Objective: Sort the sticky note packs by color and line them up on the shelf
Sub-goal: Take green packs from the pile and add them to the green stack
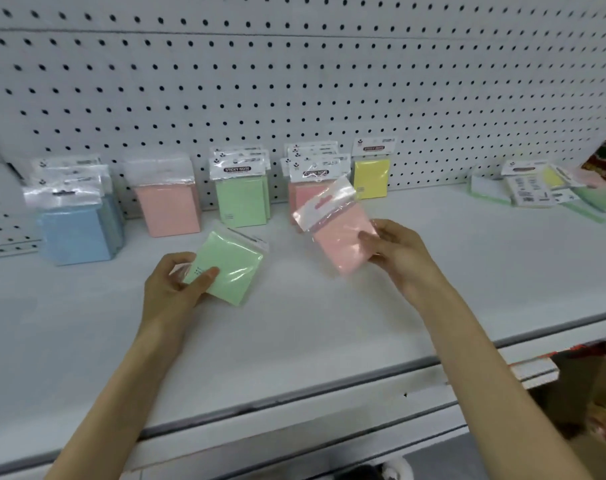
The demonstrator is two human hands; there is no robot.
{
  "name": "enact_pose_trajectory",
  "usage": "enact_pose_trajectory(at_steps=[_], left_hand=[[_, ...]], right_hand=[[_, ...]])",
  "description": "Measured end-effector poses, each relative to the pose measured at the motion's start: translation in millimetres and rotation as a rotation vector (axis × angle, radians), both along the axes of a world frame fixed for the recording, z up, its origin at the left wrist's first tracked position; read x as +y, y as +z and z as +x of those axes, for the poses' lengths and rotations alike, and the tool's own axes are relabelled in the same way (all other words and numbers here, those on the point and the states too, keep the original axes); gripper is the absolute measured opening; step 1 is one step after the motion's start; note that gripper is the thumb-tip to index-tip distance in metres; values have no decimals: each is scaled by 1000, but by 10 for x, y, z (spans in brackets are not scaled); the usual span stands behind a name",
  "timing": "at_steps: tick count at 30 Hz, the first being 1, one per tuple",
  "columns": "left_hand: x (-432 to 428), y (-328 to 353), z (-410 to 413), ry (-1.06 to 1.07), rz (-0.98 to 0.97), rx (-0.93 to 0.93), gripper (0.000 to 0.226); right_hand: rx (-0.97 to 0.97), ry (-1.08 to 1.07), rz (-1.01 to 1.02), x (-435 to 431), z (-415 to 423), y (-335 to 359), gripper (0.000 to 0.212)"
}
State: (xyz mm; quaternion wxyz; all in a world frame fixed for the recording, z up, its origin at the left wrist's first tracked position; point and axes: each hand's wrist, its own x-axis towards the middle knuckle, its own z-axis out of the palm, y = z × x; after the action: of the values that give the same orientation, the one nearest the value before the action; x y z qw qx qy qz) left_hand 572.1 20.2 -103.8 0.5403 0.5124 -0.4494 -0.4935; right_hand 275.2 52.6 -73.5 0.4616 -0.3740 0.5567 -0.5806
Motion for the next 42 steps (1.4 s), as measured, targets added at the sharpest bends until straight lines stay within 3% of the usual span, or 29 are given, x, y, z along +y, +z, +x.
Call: enact_pose_trajectory(at_steps=[3, 6, 10, 17, 24, 30, 42], left_hand=[[-21, -1, 7, 13, -5, 56, 30], [-18, 21, 148, 101, -37, 90, 26], [11, 46, 586, 233, -112, 82, 16], [54, 15, 1174, 348, -143, -20, 21], [16, -27, 1177, 371, -153, 21, 22], [14, -30, 1202, 394, -160, 68, 16], [-12, -4, 1203, 393, -129, 103, 12]], right_hand=[[-240, 18, -21, -195, 387, -63, 10], [-230, 17, -1, -378, 787, -151, 18], [-63, 129, -18, -585, 1298, -226, 29], [297, 122, -116, -1083, 2048, -318, 28], [673, -20, -206, -1356, 2270, -419, 30], [778, -26, -282, -1422, 2383, -437, 34], [676, -56, -332, -1430, 2418, -414, 40]])
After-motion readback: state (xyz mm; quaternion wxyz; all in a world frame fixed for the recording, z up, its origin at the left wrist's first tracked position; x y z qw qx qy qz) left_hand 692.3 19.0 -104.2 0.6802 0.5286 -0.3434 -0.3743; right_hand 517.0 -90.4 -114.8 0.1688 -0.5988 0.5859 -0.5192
